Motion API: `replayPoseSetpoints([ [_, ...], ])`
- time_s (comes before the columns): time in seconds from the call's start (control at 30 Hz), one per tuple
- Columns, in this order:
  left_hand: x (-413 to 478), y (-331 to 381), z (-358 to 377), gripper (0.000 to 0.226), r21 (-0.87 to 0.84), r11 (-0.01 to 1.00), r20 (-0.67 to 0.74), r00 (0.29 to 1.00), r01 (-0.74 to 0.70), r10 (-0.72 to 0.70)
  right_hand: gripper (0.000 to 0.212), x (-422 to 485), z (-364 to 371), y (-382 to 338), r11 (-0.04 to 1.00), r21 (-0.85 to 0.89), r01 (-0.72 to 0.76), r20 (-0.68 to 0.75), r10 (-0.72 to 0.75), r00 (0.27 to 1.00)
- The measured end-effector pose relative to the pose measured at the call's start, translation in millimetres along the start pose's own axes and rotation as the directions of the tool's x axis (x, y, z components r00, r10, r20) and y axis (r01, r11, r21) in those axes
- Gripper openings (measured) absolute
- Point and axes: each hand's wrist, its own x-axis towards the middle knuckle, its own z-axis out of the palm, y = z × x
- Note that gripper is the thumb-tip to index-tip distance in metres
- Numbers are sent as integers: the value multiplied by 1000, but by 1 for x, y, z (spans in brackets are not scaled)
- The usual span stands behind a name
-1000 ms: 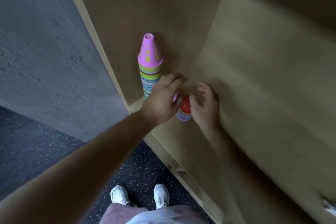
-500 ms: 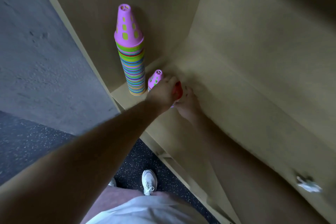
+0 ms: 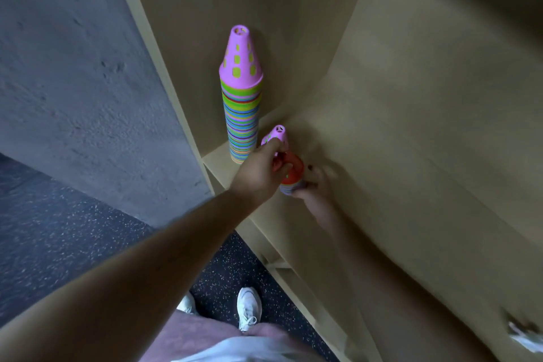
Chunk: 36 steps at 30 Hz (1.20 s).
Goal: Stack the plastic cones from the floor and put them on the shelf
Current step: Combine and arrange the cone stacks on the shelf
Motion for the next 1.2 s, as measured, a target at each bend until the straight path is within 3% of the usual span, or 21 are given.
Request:
replayPoseSetpoints([
  [0.13,-7,40,-31,26,-47,986,-144,978,-162,153,77,-42,-12,-37,977,55,207,-44,-205,978],
  [0.3,1,127,-93,37,100,912,-293,864,-398,409,72,-86,-21,-133,891,95,445,-45,-443,896],
  [0.43,10,187,-147,37,109,874,-362,800,-473,478,74,-112,-18,-211,828,172,533,-35,-535,844],
  [0.67,34,228,-222,29,128,872,-418,771,-473,480,63,-122,5,-300,756,186,628,0,-639,769],
  [0.83,57,210,-236,33,186,896,-393,805,-404,445,58,-101,30,-310,789,184,586,44,-602,797],
  [1.0,59,163,-209,45,159,950,-272,913,-268,303,50,-60,50,-265,848,-14,530,36,-529,848],
  [1.1,52,134,-194,73,137,958,-192,942,-252,275,79,-34,63,-234,846,-43,532,55,-529,847],
  [1.2,53,129,-195,78,136,959,-172,947,-248,270,83,-31,64,-232,834,-70,548,58,-545,837],
])
